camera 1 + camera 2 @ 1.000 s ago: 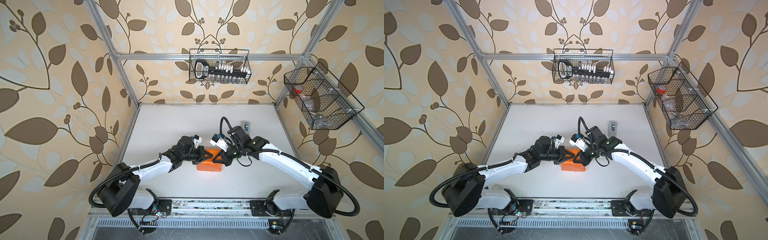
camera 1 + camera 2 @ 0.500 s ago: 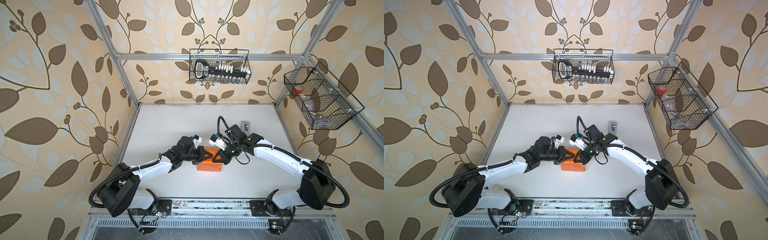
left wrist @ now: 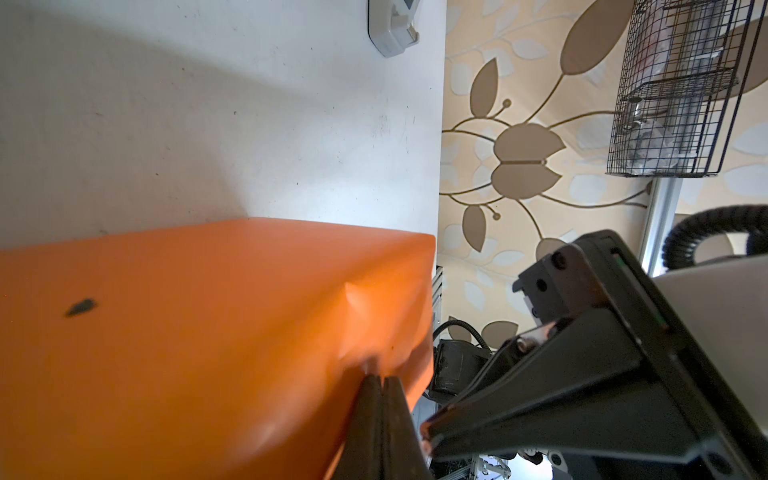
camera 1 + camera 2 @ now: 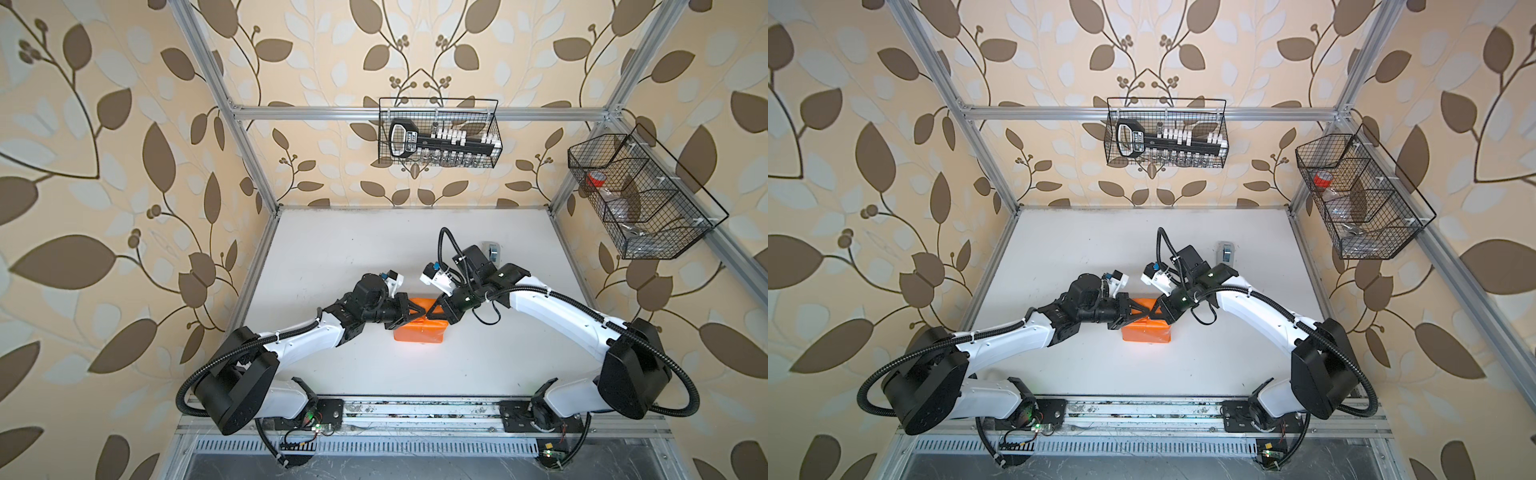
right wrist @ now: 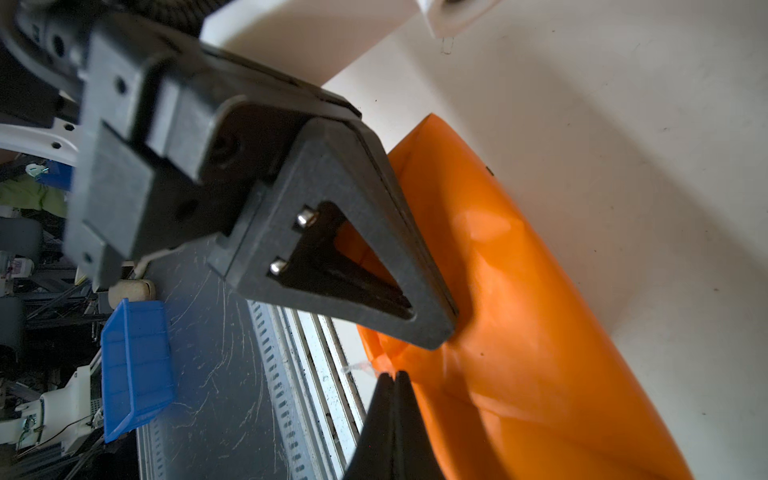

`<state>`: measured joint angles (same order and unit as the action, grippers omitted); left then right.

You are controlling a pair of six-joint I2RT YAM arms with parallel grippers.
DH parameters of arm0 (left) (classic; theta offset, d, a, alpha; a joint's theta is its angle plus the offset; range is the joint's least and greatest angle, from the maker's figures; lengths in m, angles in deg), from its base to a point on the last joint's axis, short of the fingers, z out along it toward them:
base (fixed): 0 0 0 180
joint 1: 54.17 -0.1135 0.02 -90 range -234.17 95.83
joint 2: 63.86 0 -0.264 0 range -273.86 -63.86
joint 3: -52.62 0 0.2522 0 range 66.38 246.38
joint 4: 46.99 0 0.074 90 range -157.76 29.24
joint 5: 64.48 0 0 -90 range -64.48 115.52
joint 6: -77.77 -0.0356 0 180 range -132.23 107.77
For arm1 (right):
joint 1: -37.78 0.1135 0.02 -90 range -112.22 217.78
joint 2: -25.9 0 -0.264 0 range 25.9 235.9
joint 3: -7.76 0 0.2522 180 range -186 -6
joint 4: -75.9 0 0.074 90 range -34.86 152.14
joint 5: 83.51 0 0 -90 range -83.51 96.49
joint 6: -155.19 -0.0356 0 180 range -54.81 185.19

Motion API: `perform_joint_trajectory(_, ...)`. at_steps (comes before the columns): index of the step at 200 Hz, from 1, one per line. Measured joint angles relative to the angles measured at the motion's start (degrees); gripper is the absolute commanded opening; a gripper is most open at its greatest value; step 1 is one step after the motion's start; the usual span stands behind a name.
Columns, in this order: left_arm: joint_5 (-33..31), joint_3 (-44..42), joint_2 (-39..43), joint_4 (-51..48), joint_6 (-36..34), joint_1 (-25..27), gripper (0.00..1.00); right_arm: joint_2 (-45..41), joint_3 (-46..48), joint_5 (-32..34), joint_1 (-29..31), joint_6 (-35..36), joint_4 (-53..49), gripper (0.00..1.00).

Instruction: Wrap the gift box in paper

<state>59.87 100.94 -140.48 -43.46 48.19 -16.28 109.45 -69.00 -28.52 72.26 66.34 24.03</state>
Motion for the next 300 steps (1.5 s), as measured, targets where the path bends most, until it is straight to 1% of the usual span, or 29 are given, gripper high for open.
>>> perform_joint_trajectory(49,0.0,-0.2,0.0,0.3,0.0,0.0,0.00,0.1,0.0,3.2,0.3,0.0,-0.1,0.00)
perform_joint_trajectory(84,0.0,-0.2,0.0,0.3,0.0,0.0,0.00,0.4,-0.1,6.5,2.4,-0.1,0.0,0.01)
perform_joint_trajectory(103,-0.1,-0.2,0.0,0.4,0.0,0.0,0.00,0.9,-0.9,8.3,3.7,-0.3,-0.1,0.03)
perform_joint_trajectory(145,-0.4,-0.3,0.0,0.5,0.1,0.0,0.00,1.6,-3.3,14.9,7.7,-0.9,-2.3,0.13)
perform_joint_trajectory(162,-0.4,-0.3,0.0,0.6,0.2,0.0,0.00,1.6,-3.9,17.7,9.4,-1.6,-2.9,0.20)
perform_joint_trajectory(193,-1.0,-0.4,0.0,0.9,0.2,0.0,0.00,1.3,-4.1,20.9,10.9,-2.8,-2.8,0.29)
perform_joint_trajectory(216,-1.0,-0.5,0.0,1.0,0.2,0.0,0.00,0.8,-4.1,23.0,10.4,-3.9,-2.8,0.32)
perform_joint_trajectory(261,-0.9,-0.5,0.0,1.0,0.2,0.0,0.00,-1.5,-4.1,22.1,6.3,-5.7,-1.5,0.38)
perform_joint_trajectory(285,-0.9,-0.5,0.0,1.0,0.2,0.0,0.00,-3.3,-4.6,21.3,6.0,-6.1,-1.0,0.37)
perform_joint_trajectory(291,-0.9,-0.5,0.0,1.0,0.2,0.0,0.00,-3.6,-4.6,21.1,6.0,-6.1,-0.9,0.33)
perform_joint_trajectory(300,-0.9,-0.5,0.0,1.0,0.2,0.0,0.00,-4.1,-4.6,20.9,6.0,-6.6,-0.9,0.22)
